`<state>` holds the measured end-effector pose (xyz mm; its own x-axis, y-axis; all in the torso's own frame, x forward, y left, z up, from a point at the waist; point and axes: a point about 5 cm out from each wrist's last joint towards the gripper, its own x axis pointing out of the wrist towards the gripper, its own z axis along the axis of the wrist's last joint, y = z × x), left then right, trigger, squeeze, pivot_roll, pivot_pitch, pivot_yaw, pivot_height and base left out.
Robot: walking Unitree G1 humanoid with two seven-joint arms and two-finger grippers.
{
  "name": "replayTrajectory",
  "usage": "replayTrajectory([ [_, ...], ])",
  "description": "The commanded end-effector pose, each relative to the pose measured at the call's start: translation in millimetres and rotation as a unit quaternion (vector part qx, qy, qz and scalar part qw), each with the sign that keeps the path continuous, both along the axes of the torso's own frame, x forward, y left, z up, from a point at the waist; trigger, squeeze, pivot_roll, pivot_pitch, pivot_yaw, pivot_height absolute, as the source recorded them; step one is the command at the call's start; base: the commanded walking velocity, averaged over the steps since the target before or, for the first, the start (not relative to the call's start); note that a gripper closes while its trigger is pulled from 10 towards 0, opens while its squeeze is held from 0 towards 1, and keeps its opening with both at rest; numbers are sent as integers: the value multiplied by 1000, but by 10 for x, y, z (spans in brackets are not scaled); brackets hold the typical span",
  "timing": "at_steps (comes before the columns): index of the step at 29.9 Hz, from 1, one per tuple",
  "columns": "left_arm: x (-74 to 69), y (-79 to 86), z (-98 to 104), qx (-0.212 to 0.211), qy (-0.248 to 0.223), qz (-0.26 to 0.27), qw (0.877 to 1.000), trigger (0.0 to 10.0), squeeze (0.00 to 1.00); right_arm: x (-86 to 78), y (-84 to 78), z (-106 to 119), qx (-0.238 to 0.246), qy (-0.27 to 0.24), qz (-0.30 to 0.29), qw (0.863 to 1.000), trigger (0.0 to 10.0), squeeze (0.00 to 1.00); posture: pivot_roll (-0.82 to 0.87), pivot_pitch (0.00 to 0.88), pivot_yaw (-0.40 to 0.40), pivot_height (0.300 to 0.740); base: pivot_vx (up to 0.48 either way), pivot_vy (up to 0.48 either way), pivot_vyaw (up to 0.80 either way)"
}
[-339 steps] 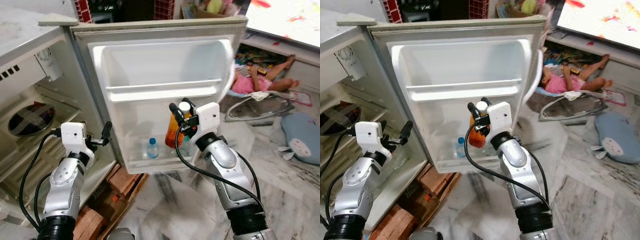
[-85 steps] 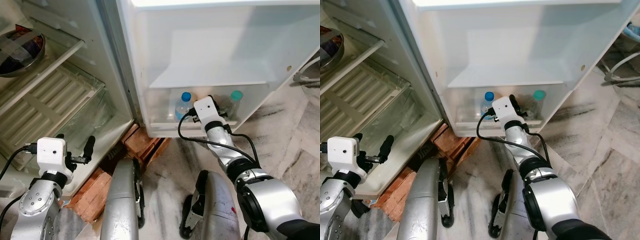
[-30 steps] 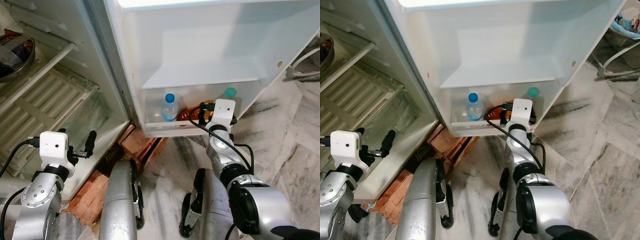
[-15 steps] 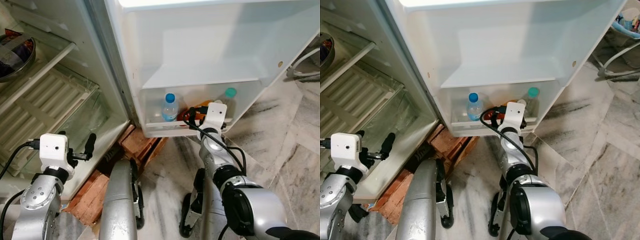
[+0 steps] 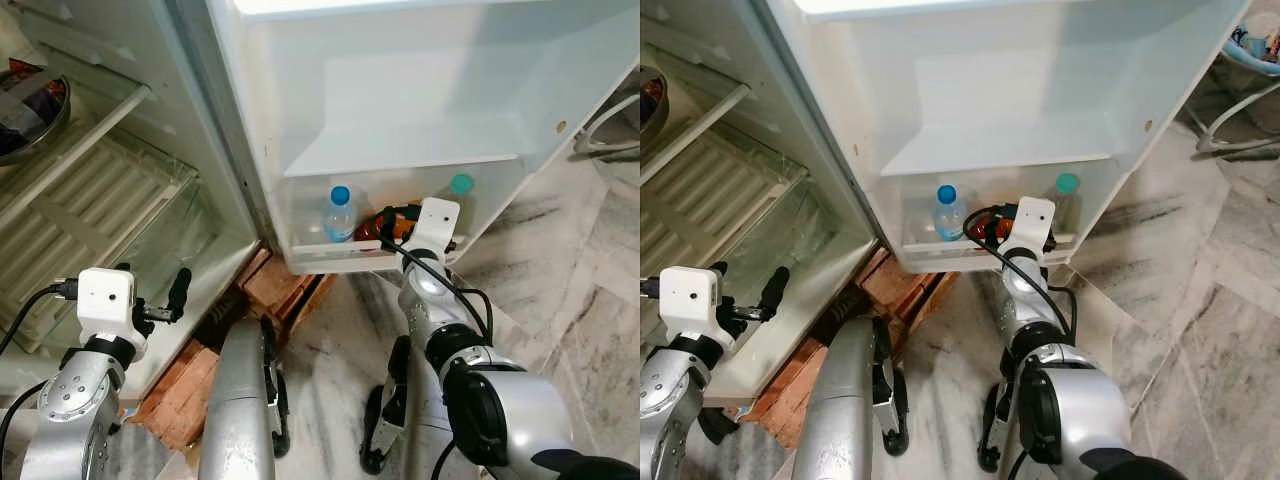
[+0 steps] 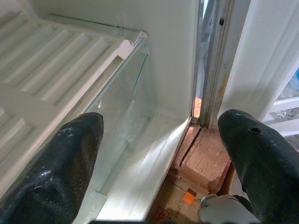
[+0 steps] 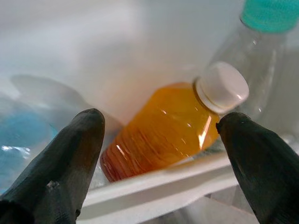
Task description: Restocking fridge
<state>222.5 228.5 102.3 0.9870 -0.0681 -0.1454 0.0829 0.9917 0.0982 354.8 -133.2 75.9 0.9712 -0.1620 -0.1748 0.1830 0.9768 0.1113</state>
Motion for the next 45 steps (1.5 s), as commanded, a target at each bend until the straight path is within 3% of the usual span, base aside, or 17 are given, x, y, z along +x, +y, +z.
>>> replayTrajectory([
  [1,-43,20,-23,9,13,-5,1000,10000,0,-48,-55,-64,8,7,-20,1000,10000,0,336,272,64,587,0,0,0],
  [11,-98,13,-30,8,18,-3,1000,10000,0,8,-147,30,28,-18,-23,999,10000,0,341,290,63,587,0,0,0],
  [23,-174,31,-45,8,27,5,1000,10000,0,140,124,190,76,-24,63,995,10000,0,357,315,46,587,0,0,0],
  [34,-193,38,-50,8,30,9,999,10000,0,161,198,245,95,-41,105,989,10000,0,354,318,45,587,0,0,0],
  [45,-151,25,-54,7,28,7,1000,10000,0,87,147,197,85,-70,108,988,10000,0,336,299,45,587,0,0,0],
])
